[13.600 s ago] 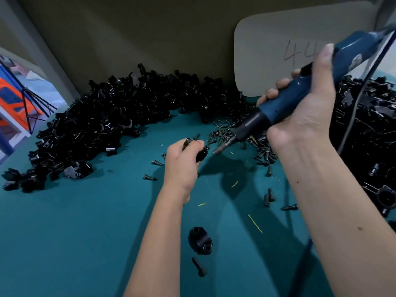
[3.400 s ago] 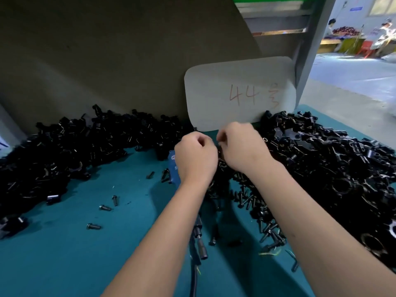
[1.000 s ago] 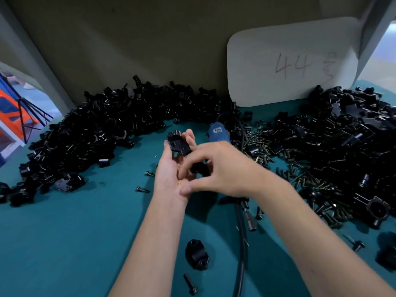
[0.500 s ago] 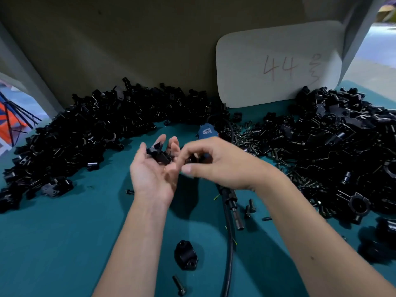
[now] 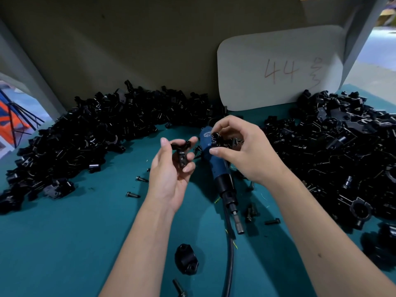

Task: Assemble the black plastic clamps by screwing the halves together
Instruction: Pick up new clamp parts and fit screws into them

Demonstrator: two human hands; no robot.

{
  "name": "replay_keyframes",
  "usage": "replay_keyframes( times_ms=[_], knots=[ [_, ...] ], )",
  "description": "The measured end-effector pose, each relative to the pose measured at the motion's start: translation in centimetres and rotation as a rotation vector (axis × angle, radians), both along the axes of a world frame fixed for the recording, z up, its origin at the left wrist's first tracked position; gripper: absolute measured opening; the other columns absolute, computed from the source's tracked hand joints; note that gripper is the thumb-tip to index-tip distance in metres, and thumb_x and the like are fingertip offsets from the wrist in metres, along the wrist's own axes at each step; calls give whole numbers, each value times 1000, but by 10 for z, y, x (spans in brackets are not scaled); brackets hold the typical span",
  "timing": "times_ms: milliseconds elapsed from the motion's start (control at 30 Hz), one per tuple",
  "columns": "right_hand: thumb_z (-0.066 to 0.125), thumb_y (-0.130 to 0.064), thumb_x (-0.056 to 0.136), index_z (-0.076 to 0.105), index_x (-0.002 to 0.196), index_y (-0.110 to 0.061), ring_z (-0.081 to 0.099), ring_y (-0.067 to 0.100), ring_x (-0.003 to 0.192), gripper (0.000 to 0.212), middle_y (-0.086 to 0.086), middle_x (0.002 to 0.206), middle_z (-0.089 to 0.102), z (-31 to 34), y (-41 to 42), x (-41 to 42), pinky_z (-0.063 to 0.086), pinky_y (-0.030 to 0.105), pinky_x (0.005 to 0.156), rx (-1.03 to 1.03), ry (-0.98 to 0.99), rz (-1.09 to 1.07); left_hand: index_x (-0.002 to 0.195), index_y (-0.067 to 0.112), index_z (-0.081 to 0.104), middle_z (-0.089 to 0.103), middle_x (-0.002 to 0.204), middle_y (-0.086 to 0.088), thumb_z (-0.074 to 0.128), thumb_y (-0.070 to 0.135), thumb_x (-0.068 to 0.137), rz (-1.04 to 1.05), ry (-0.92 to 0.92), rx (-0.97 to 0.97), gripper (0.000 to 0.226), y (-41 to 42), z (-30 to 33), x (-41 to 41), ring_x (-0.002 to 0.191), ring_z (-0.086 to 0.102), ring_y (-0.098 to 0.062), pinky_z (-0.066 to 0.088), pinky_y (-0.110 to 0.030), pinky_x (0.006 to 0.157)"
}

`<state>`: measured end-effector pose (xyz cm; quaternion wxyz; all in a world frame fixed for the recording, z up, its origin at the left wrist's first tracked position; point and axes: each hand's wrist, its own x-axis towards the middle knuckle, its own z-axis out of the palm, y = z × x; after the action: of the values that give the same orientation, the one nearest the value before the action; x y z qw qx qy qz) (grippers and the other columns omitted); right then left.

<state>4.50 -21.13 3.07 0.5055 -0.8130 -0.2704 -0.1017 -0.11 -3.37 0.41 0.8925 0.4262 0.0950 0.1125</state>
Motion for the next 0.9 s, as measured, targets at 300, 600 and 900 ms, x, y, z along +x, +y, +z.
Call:
replay_keyframes(
  times_ms=[300,600,900],
  knots=[
    [89,-28,81,74,106,-24,75,18,69,30,-2,90,74,-4,4,1,59,31,63,173,84,-27,123,3,70,69,108,-14,51,4,104,-46,-42,37,27,4,-7,1,82,65,-14,55,-22,73],
    [81,-13,89,76,108,-33,75,23,71,29,4,103,72,-8,1,5,64,38,70,230,148,42,117,17,75,78,99,3,70,-6,92,-14,-165,434,34,-9,-7,-3,89,73,-17,58,-23,80],
    [80,-11,90,76,113,-22,74,22,76,25,-2,102,75,-11,5,1,60,31,58,157,168,69,111,14,77,77,112,-11,76,16,80,-47,-163,293,32,-9,-6,-4,105,75,-26,60,-39,95]
  ],
)
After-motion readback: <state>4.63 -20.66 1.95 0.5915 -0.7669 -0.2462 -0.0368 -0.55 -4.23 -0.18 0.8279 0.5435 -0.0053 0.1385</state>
